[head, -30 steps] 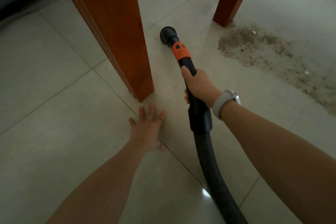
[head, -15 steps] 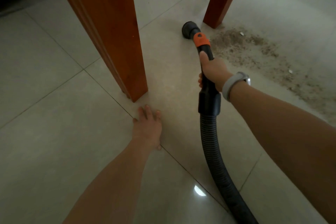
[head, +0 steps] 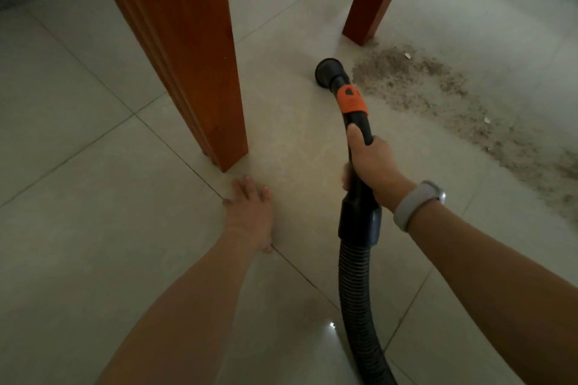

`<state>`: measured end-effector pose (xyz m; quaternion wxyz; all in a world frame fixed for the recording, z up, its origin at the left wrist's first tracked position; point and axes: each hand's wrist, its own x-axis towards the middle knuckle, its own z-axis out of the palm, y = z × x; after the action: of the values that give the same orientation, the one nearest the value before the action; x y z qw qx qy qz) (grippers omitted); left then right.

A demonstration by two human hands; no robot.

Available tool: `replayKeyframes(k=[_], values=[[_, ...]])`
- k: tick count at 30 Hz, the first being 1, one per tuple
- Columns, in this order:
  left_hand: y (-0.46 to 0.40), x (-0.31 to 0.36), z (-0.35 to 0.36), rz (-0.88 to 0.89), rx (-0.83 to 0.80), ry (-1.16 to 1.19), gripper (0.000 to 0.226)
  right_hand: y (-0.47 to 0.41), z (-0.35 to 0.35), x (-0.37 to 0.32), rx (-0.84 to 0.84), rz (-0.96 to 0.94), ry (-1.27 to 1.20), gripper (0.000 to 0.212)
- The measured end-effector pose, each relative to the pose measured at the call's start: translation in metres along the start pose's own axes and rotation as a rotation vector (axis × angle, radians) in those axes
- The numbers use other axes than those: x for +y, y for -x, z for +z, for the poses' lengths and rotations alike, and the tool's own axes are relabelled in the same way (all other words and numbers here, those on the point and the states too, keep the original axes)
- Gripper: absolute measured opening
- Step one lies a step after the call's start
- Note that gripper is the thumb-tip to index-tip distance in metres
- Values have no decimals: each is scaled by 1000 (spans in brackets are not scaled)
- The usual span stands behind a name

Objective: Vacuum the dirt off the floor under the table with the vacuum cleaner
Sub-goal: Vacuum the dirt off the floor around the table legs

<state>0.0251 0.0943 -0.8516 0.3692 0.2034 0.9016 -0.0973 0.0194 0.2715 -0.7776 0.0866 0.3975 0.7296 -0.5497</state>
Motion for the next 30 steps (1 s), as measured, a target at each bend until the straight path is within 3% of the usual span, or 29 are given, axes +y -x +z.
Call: replayKeyframes(k=[10,17,30], values=[[-3,10,3,-66,14,126,115,18,-11,23,115,44,-30,29],[-10,22,1,-44,20,68,116,-14,-2,-4,94,-12,68,37],[-11,22,-1,-49,-13,125,125,-68,-9,-56,21,60,-88,38]])
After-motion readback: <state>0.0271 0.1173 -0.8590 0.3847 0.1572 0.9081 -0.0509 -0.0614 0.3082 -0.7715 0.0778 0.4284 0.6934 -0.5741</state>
